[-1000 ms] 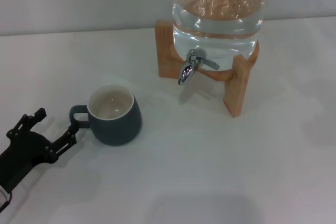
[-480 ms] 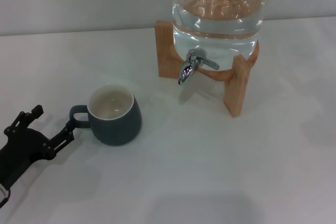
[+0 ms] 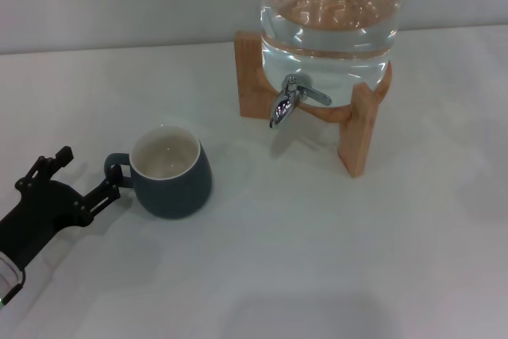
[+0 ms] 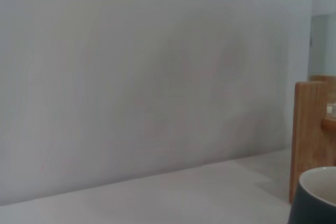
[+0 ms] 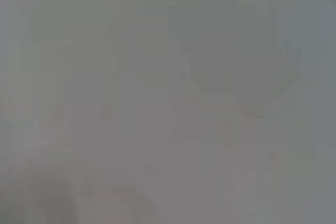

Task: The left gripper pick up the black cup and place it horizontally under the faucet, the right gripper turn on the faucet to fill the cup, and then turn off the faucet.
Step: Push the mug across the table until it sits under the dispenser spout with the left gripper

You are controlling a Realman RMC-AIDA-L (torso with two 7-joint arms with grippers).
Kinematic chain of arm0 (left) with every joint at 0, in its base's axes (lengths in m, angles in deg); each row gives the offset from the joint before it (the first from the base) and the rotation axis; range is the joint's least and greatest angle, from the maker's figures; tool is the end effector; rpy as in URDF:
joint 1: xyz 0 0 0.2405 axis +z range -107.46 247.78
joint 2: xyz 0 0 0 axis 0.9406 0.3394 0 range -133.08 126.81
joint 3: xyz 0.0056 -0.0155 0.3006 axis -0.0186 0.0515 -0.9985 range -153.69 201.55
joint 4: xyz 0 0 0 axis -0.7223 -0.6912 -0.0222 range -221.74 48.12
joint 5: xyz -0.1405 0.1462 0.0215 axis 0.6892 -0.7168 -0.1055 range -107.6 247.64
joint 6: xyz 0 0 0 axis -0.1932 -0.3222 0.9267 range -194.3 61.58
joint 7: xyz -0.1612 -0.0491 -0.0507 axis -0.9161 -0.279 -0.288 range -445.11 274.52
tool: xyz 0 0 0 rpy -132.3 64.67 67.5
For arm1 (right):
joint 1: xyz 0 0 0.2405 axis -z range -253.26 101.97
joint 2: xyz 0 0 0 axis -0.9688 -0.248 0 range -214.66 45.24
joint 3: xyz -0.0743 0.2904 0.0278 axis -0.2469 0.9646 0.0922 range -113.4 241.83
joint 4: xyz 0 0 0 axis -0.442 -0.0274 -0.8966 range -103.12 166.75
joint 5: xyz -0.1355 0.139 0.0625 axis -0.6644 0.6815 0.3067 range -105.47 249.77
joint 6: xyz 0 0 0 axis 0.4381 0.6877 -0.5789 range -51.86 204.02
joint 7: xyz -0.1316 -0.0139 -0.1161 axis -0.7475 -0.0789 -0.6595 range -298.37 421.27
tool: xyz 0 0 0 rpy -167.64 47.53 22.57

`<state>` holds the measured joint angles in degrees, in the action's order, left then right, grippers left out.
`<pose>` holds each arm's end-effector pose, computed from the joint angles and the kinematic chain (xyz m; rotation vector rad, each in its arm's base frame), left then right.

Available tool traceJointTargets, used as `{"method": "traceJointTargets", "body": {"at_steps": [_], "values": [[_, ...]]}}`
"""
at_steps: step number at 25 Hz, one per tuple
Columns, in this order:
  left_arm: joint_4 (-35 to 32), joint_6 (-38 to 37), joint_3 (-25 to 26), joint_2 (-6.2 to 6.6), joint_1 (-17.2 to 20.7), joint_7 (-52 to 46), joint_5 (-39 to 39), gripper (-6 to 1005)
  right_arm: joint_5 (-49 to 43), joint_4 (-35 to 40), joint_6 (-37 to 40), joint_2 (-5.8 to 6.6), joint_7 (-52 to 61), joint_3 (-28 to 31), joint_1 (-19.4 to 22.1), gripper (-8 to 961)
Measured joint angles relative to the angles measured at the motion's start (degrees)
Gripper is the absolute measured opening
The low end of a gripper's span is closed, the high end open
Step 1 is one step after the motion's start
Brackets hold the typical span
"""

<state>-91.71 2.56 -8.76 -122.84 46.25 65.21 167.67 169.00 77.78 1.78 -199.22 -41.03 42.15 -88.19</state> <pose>-0.3609 0.3362 -0.0834 -2.0765 -0.5891 -0.6640 0.4075 0.3255 0.1559 -1.6416 0.6988 0.8348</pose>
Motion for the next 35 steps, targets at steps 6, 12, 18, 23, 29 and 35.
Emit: {"method": "traceJointTargets", "body": {"at_steps": [6,12,18,23,29,35], "values": [[0.69,-0.45,0.0,0.0,-0.8,0.08,0.0,890,0.0,0.0,-0.05,0.0,0.0,0.0,0.18,841],[0.69,-0.46,0.0,0.0,-0.59,0.24,0.0,889,0.02,0.0,-0.03,0.03,0.0,0.0,0.09,841],[0.69,-0.55,0.0,0.0,-0.28,0.29,0.0,889,0.05,0.0,0.01,0.08,0.0,0.0,-0.13,841],[0.88,-2.09,0.0,0.0,-0.23,0.05,0.0,889,0.08,0.0,-0.01,0.09,0.0,0.0,-0.2,841],[1.64,-4.36,0.0,0.0,-0.63,-0.06,0.0,889,0.1,0.0,-0.08,0.06,0.0,0.0,-0.12,841],[1.66,-4.56,0.0,0.0,-0.83,-0.1,0.01,889,0.1,0.0,-0.19,0.01,0.0,0.0,-0.07,841]]}}
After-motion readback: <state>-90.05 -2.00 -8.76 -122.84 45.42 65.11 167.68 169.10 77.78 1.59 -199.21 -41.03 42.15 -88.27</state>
